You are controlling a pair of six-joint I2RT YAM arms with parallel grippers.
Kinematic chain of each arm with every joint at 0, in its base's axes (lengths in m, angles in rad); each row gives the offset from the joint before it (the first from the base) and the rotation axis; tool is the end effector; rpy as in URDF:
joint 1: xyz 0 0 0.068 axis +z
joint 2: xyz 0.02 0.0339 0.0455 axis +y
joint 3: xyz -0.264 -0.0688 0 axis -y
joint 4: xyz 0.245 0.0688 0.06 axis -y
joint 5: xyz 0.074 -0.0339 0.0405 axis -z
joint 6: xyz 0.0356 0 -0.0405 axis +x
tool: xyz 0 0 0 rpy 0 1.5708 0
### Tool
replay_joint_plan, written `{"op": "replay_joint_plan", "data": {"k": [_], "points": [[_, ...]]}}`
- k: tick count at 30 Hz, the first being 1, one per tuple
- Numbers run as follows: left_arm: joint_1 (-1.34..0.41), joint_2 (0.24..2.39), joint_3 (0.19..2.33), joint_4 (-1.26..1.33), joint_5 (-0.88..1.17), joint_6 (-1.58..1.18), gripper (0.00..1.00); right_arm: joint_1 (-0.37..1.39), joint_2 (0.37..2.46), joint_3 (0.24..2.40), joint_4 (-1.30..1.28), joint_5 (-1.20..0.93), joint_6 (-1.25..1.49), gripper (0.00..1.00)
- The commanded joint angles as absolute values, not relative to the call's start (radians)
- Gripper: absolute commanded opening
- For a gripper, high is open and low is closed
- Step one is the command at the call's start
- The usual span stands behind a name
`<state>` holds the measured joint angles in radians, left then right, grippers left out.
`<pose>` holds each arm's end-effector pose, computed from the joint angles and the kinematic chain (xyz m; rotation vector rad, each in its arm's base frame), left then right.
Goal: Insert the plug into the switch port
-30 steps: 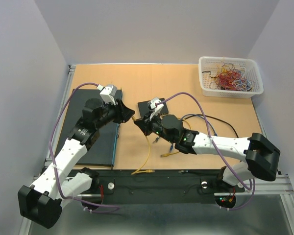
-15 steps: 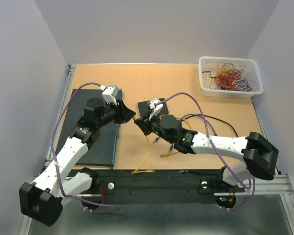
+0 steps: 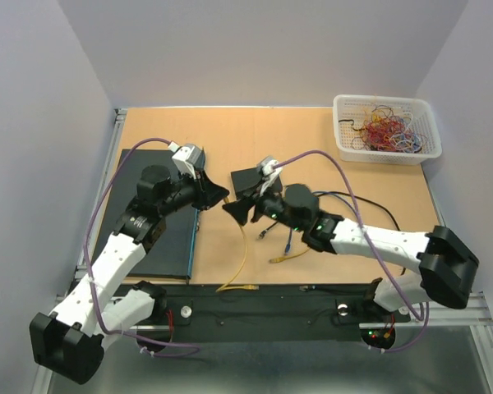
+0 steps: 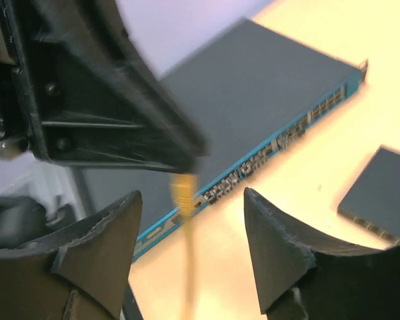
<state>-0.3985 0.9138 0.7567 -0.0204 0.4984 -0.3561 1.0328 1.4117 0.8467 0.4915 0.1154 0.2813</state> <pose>0.1904 -0.0986 0.3249 0.4192 1.7826 -0.9758 0.1707 0.2781 0.2856 -0.5457 1.6350 0.8980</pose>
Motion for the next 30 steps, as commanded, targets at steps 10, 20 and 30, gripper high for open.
{"op": "replay_joint_plan", "data": {"k": [10,20,30], "points": [[-0.393,0.690,0.741,0.386,0.876,-0.408,0.00,0.629,1.310,0.746,0.995,-0.945,0.757,0.49],[-0.391,0.649,0.707,0.417,0.887,-0.426,0.00,0.629,1.514,0.739,1.667,-1.034,1.152,0.45],[-0.393,0.658,0.696,0.382,0.845,-0.436,0.00,0.649,1.626,0.828,1.818,-1.014,1.264,0.39]]}}
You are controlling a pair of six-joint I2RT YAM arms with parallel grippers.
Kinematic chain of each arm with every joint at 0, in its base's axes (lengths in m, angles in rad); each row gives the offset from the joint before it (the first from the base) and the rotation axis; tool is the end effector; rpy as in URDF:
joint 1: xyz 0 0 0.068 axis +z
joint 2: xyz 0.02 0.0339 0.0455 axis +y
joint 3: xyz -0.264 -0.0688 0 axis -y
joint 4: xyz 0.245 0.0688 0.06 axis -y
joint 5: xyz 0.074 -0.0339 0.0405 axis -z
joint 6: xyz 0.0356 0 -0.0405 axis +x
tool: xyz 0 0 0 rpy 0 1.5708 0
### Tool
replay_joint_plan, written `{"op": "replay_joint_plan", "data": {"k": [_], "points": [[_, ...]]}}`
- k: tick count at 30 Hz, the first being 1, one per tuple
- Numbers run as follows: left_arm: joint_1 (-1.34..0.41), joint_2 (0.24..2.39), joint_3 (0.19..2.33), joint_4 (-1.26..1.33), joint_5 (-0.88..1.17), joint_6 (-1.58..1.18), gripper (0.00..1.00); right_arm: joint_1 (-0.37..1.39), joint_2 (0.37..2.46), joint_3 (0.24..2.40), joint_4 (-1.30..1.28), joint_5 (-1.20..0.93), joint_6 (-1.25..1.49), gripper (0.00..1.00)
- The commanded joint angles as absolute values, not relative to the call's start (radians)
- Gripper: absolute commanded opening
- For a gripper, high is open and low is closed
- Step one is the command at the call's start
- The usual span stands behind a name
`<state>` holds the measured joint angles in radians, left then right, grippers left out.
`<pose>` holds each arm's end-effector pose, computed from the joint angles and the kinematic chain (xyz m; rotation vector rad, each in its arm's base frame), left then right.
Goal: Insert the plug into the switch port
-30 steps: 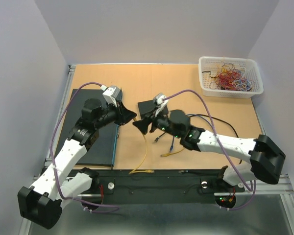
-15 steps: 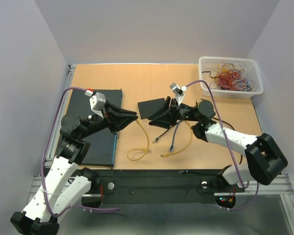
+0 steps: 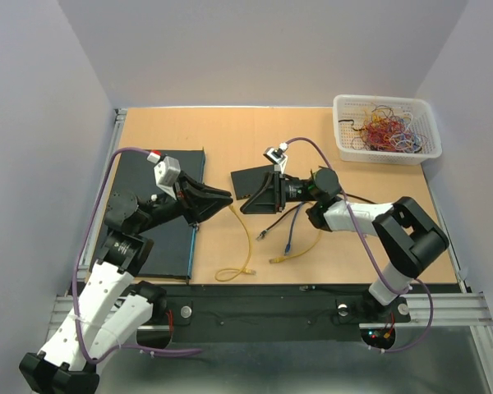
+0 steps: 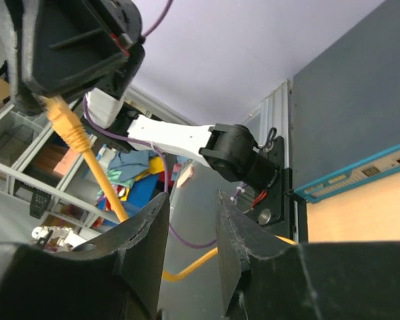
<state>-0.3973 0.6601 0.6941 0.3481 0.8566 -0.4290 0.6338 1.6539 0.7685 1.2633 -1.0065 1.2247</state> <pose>0.1229 -0.0807 0.3800 0.7799 1.1949 -1.1968 0.2480 0.2196 0.2592 -0.6606 1.6261 2.0579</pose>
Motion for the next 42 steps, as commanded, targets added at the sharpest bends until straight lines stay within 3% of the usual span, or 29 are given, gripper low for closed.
{"op": "replay_joint_plan", "data": {"k": [1,4,9,25,32,42], "points": [[-0.393,0.661,0.698,0.374,0.838,-0.434,0.00,0.649,1.621,0.833,1.818,-1.009,1.262,0.39],[-0.393,0.678,0.706,0.351,0.813,-0.433,0.00,0.647,1.605,0.856,1.816,-0.999,1.261,0.40],[-0.393,0.692,0.719,0.315,0.784,-0.426,0.00,0.647,1.594,0.885,1.816,-0.985,1.261,0.51],[-0.393,0.729,0.718,0.339,0.762,-0.472,0.00,0.695,1.623,0.923,1.818,-0.983,1.247,0.50],[-0.391,0.739,0.719,0.328,0.749,-0.469,0.00,0.709,1.651,0.954,1.818,-0.979,1.246,0.36],[-0.390,0.733,0.719,0.310,0.721,-0.462,0.00,0.715,1.657,0.951,1.818,-0.970,1.238,0.27]]}}
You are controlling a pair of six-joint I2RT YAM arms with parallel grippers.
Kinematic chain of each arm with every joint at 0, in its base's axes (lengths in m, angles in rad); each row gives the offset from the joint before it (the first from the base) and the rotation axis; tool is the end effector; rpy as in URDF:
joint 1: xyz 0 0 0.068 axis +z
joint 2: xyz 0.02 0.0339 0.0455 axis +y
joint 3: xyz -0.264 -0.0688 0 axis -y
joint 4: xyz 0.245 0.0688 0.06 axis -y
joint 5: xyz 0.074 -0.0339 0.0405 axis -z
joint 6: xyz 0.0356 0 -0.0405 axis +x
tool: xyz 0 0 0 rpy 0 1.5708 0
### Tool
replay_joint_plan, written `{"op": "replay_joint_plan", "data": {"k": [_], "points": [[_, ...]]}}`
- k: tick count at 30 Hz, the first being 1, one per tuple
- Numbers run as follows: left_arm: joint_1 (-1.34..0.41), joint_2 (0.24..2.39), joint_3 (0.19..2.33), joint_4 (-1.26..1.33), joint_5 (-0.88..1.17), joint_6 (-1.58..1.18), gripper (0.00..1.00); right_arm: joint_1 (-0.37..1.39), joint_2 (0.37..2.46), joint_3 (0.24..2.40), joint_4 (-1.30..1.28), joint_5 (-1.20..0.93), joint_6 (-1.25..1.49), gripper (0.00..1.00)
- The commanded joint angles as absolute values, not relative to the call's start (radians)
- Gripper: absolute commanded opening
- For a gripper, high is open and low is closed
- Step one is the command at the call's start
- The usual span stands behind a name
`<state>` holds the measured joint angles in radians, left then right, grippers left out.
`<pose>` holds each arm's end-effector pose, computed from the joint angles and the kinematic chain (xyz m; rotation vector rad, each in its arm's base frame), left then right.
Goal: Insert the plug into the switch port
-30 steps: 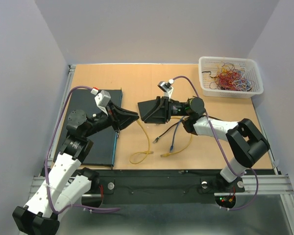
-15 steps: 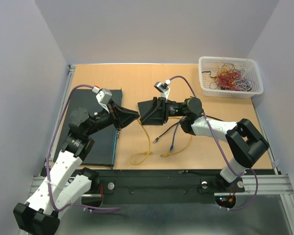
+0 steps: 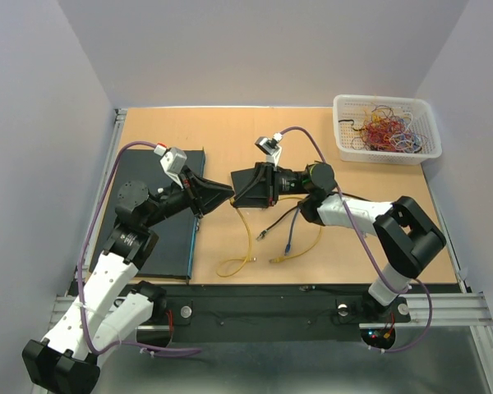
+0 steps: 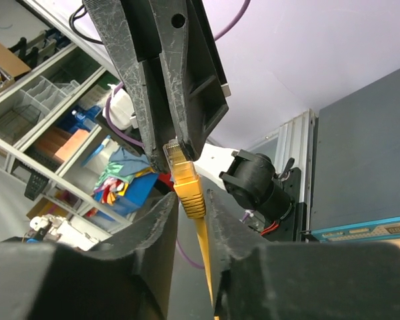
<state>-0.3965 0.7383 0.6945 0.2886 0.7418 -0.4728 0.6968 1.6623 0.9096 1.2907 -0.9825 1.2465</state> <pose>0.1470 -0.0876 0.3647 0.6181 1.3697 -1.1998 0.2452 0.2438 0.3007 -0.7572 1.4515 2.0924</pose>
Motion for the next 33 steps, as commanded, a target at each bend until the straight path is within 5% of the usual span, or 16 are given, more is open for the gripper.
{"op": "replay_joint_plan", "data": {"k": [1,4,8,14,17,22,25,33], "points": [[-0.390,0.735,0.719,0.308,0.718,-0.460,0.00,0.716,1.657,0.950,1.818,-0.969,1.236,0.25],[-0.391,0.732,0.730,0.279,0.704,-0.437,0.00,0.719,1.652,0.943,1.818,-0.968,1.233,0.00],[-0.391,0.735,0.749,0.224,0.675,-0.402,0.00,0.718,1.638,0.920,1.813,-0.969,1.227,0.00],[-0.391,0.735,0.778,0.118,0.589,-0.331,0.53,0.657,1.522,0.824,1.674,-1.008,1.119,0.01],[-0.390,0.729,0.788,0.087,0.534,-0.313,0.78,0.574,1.371,0.773,1.394,-1.029,0.973,0.00],[-0.388,0.739,0.805,0.051,0.470,-0.298,0.84,0.529,1.129,0.929,0.407,-0.838,0.340,0.00],[-0.385,0.741,0.805,0.034,0.433,-0.290,0.84,0.528,1.068,1.021,0.064,-0.660,0.122,0.00],[-0.380,0.765,0.833,-0.050,0.159,-0.288,0.84,0.567,1.187,1.164,-0.150,-0.433,0.009,0.00]]}}
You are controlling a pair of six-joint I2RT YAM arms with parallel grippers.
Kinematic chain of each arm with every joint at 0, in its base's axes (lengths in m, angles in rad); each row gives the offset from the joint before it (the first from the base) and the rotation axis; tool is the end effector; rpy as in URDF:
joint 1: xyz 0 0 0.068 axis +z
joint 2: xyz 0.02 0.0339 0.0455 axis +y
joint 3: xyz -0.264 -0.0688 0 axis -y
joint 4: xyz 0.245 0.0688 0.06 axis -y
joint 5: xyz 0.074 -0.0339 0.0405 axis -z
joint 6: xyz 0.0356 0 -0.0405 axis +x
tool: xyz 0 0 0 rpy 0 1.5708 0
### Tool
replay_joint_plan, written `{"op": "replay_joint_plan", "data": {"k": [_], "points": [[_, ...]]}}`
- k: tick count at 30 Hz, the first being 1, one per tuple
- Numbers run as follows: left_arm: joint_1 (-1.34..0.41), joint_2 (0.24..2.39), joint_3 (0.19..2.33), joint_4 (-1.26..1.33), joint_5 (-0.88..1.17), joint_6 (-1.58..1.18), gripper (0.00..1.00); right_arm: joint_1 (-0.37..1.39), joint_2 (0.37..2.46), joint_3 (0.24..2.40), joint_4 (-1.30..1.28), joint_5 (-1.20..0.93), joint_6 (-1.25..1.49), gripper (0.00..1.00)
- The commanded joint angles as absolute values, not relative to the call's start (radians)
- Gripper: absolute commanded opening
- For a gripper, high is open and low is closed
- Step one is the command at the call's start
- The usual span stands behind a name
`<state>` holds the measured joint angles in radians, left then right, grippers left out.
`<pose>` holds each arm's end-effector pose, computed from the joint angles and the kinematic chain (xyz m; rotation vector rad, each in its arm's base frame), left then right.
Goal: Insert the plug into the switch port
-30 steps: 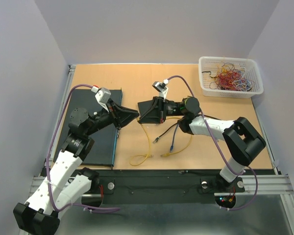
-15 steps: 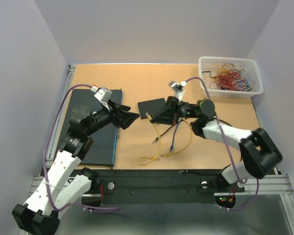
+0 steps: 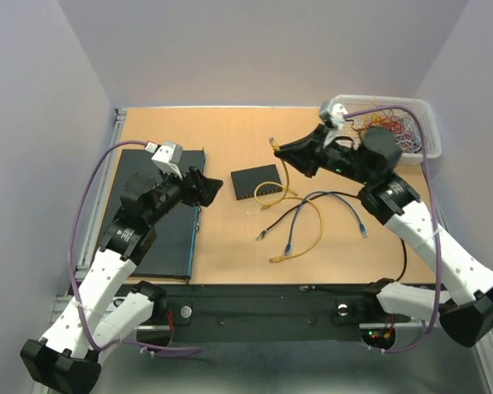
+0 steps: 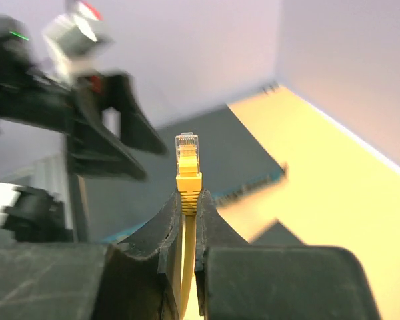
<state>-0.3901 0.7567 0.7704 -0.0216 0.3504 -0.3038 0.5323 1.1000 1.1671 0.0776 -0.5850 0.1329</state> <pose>0.1615 -0.0796 0.3572 0.3528 1.6001 -0.8131 0.1996 0.1404 0.4400 -0.7763 1.3106 0.9525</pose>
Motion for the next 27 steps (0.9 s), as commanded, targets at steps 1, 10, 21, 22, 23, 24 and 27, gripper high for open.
{"op": "replay_joint_plan", "data": {"k": [1,10,21,22,23,24,27], "points": [[-0.377,0.781,0.839,-0.089,0.062,-0.290,0.84,0.647,1.222,1.157,-0.155,-0.317,-0.027,0.00],[-0.175,0.922,0.939,-0.219,-0.124,-0.308,0.84,0.937,1.747,1.223,-0.105,-0.052,-0.071,0.01],[0.023,1.163,1.026,-0.158,-0.101,-0.347,0.83,1.032,1.902,1.146,0.146,-0.163,-0.009,0.00],[0.031,1.179,1.032,-0.156,-0.109,-0.327,0.83,1.045,1.904,1.144,0.152,-0.160,-0.009,0.01],[0.034,1.184,1.041,-0.161,-0.147,-0.318,0.83,1.051,1.905,1.144,0.159,-0.161,-0.009,0.00],[0.035,1.192,1.042,-0.161,-0.173,-0.308,0.83,1.055,1.905,1.144,0.161,-0.163,-0.008,0.00],[0.055,1.204,1.013,-0.160,-0.251,-0.287,0.87,1.072,1.919,1.155,0.161,-0.182,-0.005,0.00]]}}
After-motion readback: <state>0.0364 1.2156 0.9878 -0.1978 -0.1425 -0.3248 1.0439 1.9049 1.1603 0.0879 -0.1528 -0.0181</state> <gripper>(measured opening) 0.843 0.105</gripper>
